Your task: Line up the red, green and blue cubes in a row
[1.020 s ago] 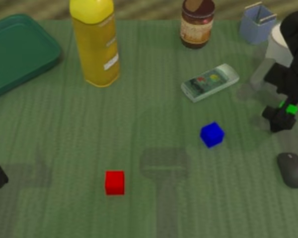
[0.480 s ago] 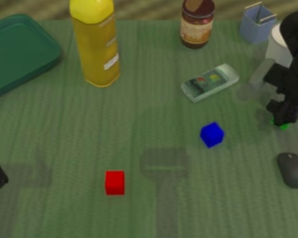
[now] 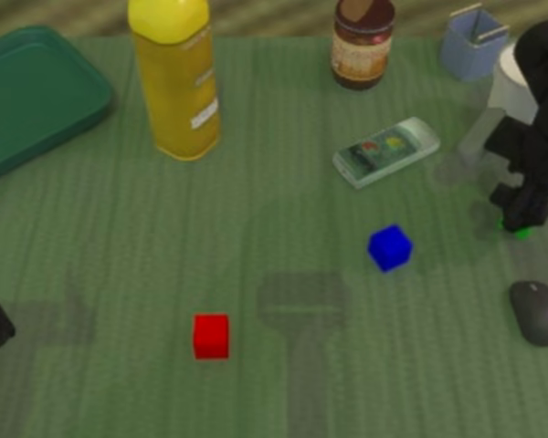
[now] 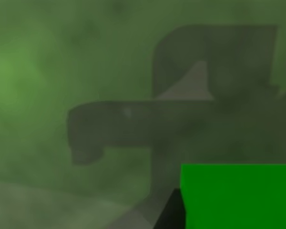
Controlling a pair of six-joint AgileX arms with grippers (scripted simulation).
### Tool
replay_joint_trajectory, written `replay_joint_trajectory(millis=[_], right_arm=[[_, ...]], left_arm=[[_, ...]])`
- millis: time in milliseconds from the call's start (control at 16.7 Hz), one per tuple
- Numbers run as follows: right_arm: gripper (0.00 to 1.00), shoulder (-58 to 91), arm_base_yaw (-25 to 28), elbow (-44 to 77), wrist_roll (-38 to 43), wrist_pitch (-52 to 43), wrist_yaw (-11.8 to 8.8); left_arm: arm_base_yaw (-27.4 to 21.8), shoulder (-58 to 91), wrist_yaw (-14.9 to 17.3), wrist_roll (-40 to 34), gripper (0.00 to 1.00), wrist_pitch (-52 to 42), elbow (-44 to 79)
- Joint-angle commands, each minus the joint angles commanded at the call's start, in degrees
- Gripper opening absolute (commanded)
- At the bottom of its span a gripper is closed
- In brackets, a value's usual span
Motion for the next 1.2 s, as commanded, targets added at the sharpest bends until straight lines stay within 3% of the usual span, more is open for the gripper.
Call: replay_joint_trajectory(millis=[480, 840, 1020, 1200], right_arm=[[0.0, -3.6, 0.4, 8.4, -0.2, -12.5, 0.0], [0.0, -4.1, 0.4, 9.2, 0.0, -13.4, -0.1], [0.0, -4.5, 4.3, 9.0, 0.4, -13.6, -0.1], [0.0, -5.4, 12.3, 8.3, 1.5, -14.0, -0.1]], left_arm=[[0.0, 0.0, 0.0, 0.0, 1.0, 0.0, 0.0], [0.0, 0.0, 0.0, 0.0, 1.0, 0.0, 0.0], [0.0, 0.0, 0.0, 0.0, 1.0, 0.0, 0.0], [0.0, 0.0, 0.0, 0.0, 1.0, 0.0, 0.0]])
